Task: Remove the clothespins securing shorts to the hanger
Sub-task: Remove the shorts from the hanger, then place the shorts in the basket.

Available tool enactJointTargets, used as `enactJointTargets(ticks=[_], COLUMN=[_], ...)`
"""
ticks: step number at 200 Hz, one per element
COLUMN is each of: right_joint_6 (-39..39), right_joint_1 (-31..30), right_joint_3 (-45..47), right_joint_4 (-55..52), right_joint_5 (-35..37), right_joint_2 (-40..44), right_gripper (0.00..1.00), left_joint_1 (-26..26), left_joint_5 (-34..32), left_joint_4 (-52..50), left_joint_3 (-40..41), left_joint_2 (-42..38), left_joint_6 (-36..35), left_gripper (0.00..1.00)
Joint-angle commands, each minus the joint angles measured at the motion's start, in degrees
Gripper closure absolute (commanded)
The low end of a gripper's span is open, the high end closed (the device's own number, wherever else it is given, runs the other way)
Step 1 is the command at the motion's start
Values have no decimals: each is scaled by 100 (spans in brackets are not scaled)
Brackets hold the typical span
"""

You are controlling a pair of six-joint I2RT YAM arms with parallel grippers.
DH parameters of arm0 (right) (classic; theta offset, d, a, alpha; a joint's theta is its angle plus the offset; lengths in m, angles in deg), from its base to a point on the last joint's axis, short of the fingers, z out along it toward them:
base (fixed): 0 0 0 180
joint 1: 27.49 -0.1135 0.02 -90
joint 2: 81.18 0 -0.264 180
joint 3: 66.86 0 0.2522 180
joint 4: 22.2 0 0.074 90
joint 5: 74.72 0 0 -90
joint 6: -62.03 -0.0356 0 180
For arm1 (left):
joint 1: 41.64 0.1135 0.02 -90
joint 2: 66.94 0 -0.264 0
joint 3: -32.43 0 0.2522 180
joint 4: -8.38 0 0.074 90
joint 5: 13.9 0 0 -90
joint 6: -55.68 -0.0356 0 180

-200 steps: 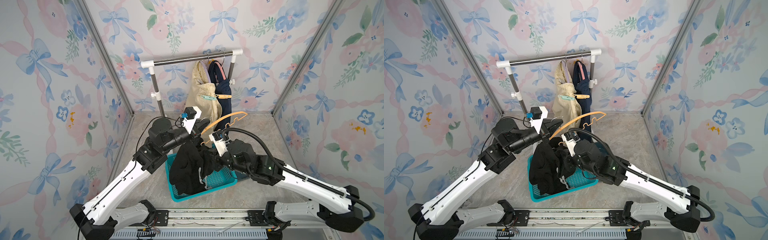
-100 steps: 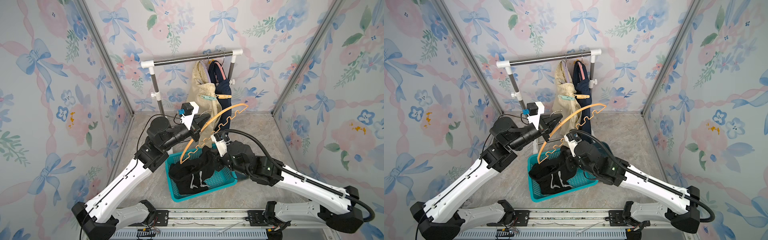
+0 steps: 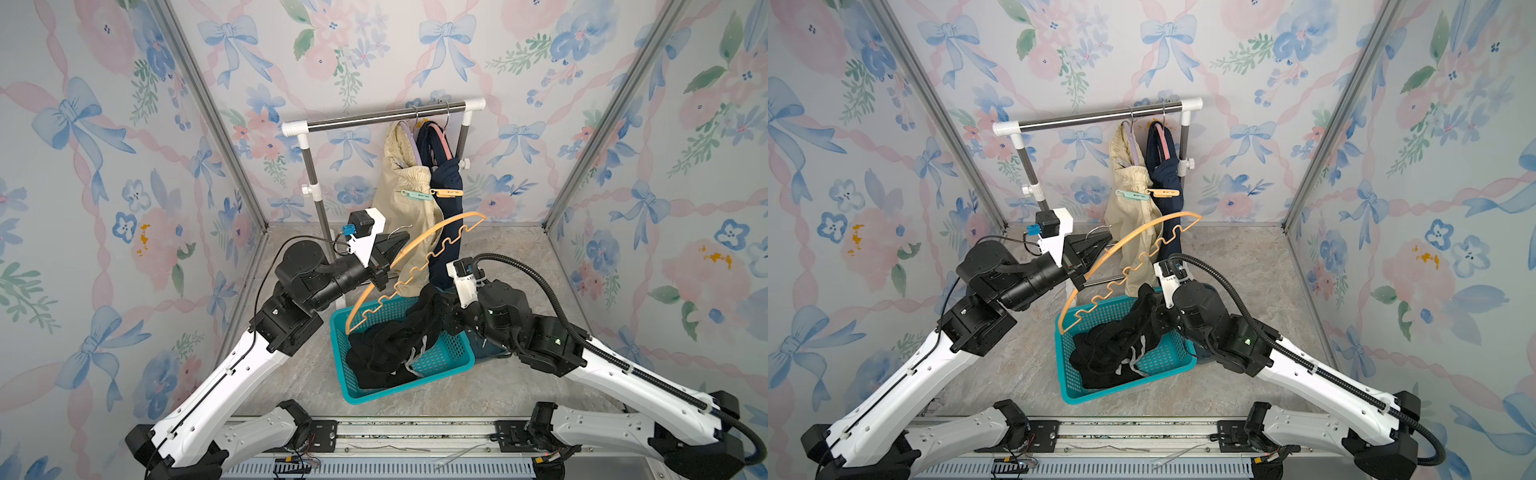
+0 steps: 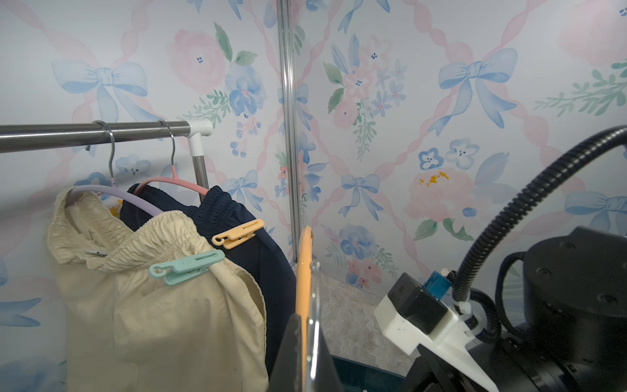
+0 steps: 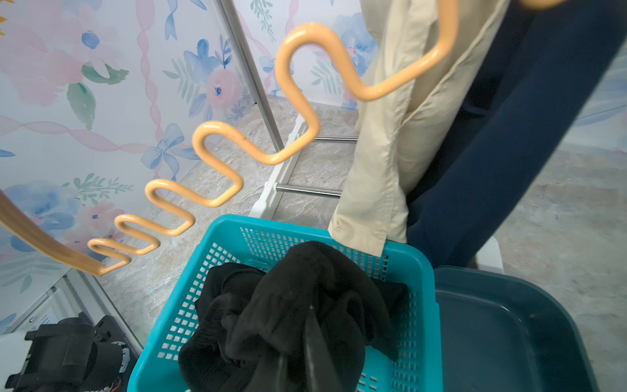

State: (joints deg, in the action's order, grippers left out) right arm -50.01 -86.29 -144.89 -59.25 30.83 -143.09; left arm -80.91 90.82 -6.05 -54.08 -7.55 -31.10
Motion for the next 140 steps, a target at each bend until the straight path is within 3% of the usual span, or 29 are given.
enactJointTargets(ticks=[1, 45, 90, 140], right_joint_6=[-50, -526, -1154, -1789], right_joint_1=[-167, -281, 4, 333], right_joint_3=[133, 279, 688, 1475], right_joint_4=[600, 843, 611, 560], right_joint_5=[-332, -538, -315, -155], right_joint_2=[-272, -984, -1288, -1242], right_gripper=[89, 91, 90, 77], left_joint_1=[42, 59, 68, 68], left_joint_5=[-267, -407, -461, -362], left_joint_4=[-297, -723, -850, -1086], left_joint_3=[-177, -130, 33, 24], left_joint_2=[-153, -466, -751, -796], left_joint_6=[-128, -186, -226, -291], left_gripper=[100, 100, 100, 100])
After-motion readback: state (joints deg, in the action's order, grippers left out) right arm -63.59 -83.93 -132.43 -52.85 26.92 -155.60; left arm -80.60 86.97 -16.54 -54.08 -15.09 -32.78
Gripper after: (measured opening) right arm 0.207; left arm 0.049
